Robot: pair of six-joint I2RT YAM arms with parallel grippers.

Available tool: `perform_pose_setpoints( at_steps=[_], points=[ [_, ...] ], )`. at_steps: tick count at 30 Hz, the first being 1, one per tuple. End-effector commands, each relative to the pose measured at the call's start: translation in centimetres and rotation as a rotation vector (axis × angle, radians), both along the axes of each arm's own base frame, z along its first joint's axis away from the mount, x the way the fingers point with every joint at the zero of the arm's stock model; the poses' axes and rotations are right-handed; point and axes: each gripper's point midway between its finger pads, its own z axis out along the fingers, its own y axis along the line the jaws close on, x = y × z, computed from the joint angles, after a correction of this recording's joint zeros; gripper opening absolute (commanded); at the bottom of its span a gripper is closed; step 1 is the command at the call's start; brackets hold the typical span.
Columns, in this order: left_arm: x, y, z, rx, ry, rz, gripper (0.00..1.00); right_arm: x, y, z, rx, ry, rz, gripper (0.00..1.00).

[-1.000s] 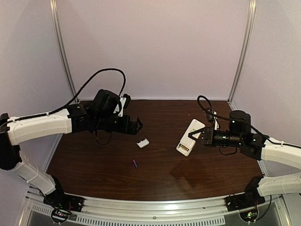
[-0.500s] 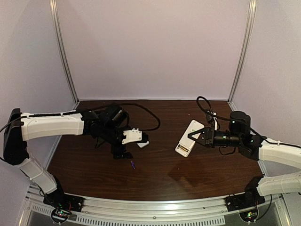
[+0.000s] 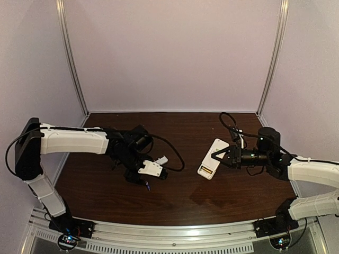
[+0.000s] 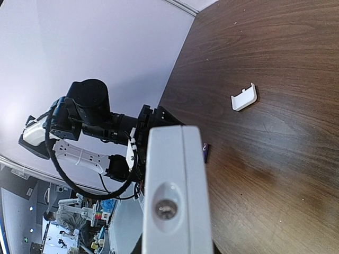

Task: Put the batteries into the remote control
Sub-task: Pick up the battery from the center of the board.

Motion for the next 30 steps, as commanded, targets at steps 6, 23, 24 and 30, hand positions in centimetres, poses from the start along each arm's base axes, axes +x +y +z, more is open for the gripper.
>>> perform_pose_setpoints(
  at_steps=[6, 23, 24, 30],
  points=[
    [-0.5, -0.2, -2.9, 0.099, 0.010, -0.081, 0.64, -0.2, -0.2, 1.1, 0.061, -0.036, 0.023, 0.00],
    [0.1, -0.5, -6.0, 0.175, 0.052, -0.063, 0.37, -0.1, -0.5, 0.5, 0.071, -0.018, 0.021, 0.00],
    [0.0, -0.3, -6.3, 0.183, 0.061, -0.060, 0.34, -0.1, -0.6, 0.5, 0.071, -0.020, 0.021, 0.00],
    [-0.7, -0.4, -6.3, 0.183, 0.094, -0.040, 0.17, -0.1, -0.3, -0.2, 0.067, 0.016, 0.035, 0.00]
  ],
)
